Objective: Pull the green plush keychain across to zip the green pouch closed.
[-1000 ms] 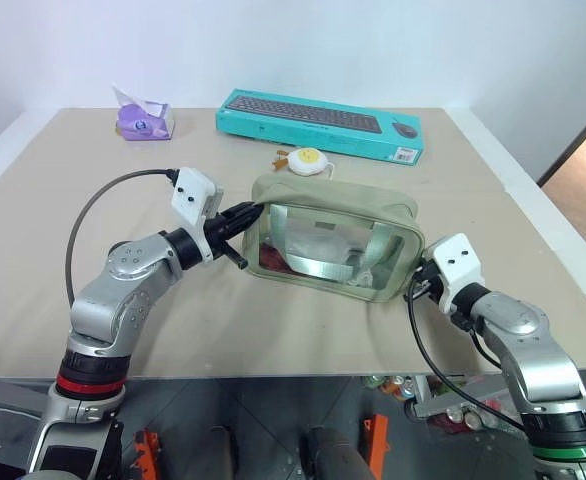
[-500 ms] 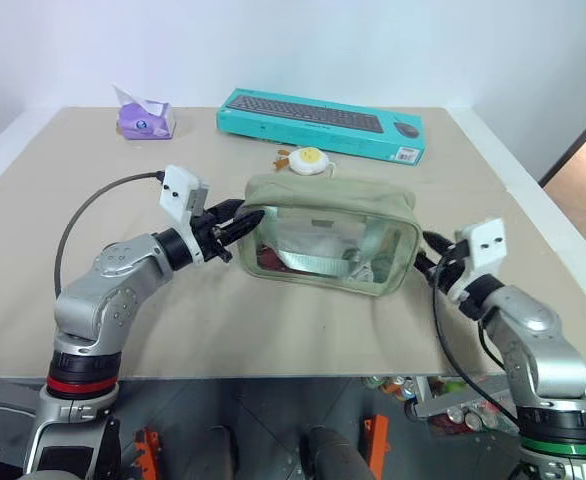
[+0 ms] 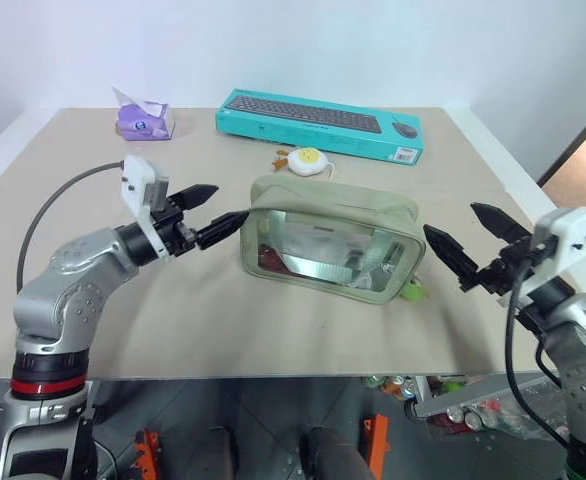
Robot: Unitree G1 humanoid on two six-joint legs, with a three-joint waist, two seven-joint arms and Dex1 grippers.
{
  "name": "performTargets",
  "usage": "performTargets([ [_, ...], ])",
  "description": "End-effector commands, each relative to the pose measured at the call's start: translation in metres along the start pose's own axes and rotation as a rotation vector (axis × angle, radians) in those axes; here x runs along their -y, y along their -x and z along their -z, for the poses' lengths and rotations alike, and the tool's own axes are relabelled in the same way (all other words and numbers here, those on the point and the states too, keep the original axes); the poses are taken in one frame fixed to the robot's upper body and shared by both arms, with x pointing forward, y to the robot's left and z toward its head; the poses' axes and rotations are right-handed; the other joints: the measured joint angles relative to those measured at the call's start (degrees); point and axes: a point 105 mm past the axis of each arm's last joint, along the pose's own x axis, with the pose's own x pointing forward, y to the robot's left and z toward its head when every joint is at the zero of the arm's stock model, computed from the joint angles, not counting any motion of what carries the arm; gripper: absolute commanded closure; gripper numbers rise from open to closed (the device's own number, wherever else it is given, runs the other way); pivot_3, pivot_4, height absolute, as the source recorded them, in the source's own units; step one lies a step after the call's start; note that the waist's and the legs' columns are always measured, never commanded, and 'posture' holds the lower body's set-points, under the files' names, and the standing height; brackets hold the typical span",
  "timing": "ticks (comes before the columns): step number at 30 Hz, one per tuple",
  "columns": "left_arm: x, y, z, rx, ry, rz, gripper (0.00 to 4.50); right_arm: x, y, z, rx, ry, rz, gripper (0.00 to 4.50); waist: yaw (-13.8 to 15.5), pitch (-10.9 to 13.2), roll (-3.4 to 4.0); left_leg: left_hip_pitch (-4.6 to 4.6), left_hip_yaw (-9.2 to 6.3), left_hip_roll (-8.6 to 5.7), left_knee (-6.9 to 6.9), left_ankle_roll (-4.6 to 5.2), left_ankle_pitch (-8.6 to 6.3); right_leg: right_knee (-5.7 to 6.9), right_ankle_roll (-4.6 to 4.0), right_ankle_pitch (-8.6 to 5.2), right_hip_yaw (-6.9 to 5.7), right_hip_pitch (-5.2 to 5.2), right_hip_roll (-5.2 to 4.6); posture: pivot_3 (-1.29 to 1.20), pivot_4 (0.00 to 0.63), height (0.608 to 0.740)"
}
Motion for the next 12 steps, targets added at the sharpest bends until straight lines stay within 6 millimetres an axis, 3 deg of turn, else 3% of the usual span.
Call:
performTargets([
  [1,0.003,0.017,0.0,0.001,-0.08,-0.015,0.01,-0.015,0.016,-0.008,-0.019,0.032,-0.081,0.01,0.12,0.01,-0.03,-0.01,-0.02,0.02,-0.01,0.01,-0.01,0.0,-0.03,-0.02,-0.04,0.0,0.0,0.0,0.15,0.74],
  [7,0.018,0.026,0.037,-0.128,-0.122,-0.031,0.01,-0.07,0.04,0.03,-0.246,-0.003,-0.35,0.01,0.29,0.01,-0.05,-0.01,-0.01,0.05,0.02,0.01,-0.02,-0.01,-0.05,-0.08,-0.08,0.03,-0.07,0.0,0.15,0.74],
  [12,0.027,0.022,0.05,-0.166,-0.169,-0.031,0.01,-0.088,0.037,0.04,-0.242,-0.022,-0.41,0.01,0.16,0.0,-0.11,0.14,0.05,0.05,0.1,0.01,-0.02,-0.04,-0.35,0.04,0.01,0.06,-0.1,0.0,0.15,0.74],
])
